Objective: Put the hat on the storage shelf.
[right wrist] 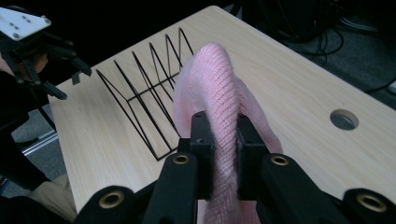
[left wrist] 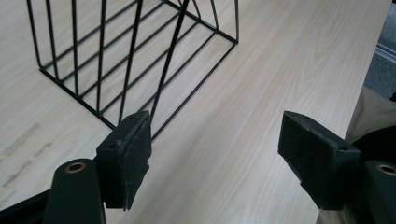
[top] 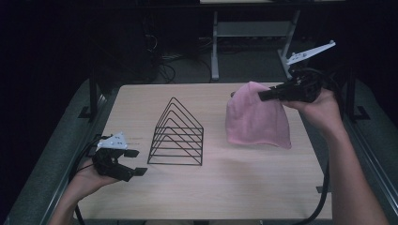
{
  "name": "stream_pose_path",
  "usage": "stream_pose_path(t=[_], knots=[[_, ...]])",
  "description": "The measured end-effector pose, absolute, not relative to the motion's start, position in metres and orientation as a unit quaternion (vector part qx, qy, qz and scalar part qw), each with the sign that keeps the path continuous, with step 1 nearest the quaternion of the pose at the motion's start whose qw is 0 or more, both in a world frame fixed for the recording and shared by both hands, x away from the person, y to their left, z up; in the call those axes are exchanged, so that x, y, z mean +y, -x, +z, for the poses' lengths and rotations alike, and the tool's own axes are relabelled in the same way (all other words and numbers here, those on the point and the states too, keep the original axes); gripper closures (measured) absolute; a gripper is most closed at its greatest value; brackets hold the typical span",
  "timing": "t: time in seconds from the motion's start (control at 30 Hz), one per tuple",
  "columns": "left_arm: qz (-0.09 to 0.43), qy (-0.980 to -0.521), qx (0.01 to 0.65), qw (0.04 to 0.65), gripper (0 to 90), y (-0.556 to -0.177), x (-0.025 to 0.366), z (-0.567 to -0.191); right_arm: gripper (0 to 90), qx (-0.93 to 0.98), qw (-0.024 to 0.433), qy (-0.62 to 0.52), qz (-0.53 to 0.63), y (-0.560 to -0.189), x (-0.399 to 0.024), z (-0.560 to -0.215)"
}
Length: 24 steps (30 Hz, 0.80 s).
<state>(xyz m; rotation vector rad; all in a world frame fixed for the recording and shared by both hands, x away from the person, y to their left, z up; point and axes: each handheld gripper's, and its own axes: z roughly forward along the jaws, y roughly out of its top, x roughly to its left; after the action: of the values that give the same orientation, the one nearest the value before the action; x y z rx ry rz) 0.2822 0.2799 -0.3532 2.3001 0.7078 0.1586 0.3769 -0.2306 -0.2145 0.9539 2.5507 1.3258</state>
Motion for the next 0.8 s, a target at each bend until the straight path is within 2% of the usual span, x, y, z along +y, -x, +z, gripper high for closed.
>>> stream_pose_path(t=[0.8], knots=[[0.059, -0.897, 0.235, 0.370, 25.8, -0.298, 0.264, -0.304, 80.8, 0.853, 0.058, -0.232, 0.465, -0.371, -0.162, -0.150]])
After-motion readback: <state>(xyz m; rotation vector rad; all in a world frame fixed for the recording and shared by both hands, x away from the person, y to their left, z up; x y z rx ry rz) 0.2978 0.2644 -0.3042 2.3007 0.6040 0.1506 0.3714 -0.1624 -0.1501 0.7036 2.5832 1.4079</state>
